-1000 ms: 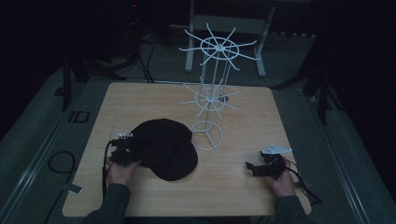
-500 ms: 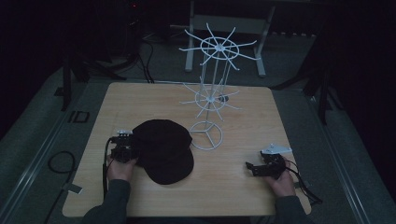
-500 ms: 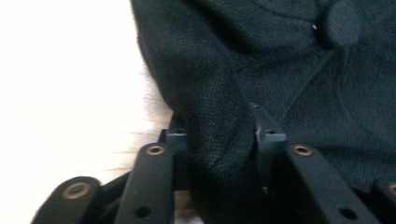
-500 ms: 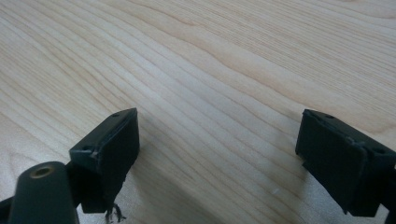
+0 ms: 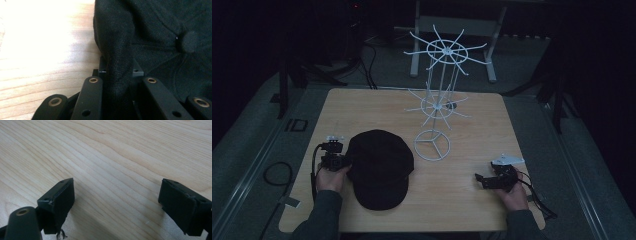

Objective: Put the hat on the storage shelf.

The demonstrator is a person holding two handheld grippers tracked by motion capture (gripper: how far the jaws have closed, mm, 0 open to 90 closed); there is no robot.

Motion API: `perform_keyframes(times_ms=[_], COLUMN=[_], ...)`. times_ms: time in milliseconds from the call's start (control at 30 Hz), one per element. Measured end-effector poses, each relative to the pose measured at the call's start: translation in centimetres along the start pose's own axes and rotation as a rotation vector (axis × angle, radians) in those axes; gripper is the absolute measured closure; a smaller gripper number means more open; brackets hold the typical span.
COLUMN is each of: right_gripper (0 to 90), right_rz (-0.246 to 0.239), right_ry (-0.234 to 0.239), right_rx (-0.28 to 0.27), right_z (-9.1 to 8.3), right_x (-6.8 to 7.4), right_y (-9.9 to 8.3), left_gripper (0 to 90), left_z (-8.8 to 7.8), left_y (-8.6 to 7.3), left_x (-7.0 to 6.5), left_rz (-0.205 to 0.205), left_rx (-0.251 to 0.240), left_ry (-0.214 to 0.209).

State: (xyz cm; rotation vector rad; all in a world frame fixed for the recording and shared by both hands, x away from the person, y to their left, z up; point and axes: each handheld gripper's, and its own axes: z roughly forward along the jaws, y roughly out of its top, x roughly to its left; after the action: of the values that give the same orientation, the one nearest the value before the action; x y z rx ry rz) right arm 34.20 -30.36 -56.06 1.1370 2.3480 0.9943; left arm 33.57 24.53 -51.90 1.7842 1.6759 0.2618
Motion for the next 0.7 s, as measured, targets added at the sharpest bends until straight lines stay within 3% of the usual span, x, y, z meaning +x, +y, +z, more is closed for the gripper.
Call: perform_keyframes(times_ms=[467,700], right_gripper=[13.4,13.4], right_rz=[0.002,0.003], right_ry=[0.000,0.000], right_rx=[0.000,0.000], right_z=[0.0,0.0], right_x=[0.0,0.0], right_y=[0.0,0.0], left_gripper=[79.4,79.4], left_z=[-3.8,-5.1], left_y=[1.1,1.7], left_x=[-0.6,-0.8], left_rz=[0.082,0.100], left_rx=[-0.096,-0.136], left_ry=[-0.056,-0.085])
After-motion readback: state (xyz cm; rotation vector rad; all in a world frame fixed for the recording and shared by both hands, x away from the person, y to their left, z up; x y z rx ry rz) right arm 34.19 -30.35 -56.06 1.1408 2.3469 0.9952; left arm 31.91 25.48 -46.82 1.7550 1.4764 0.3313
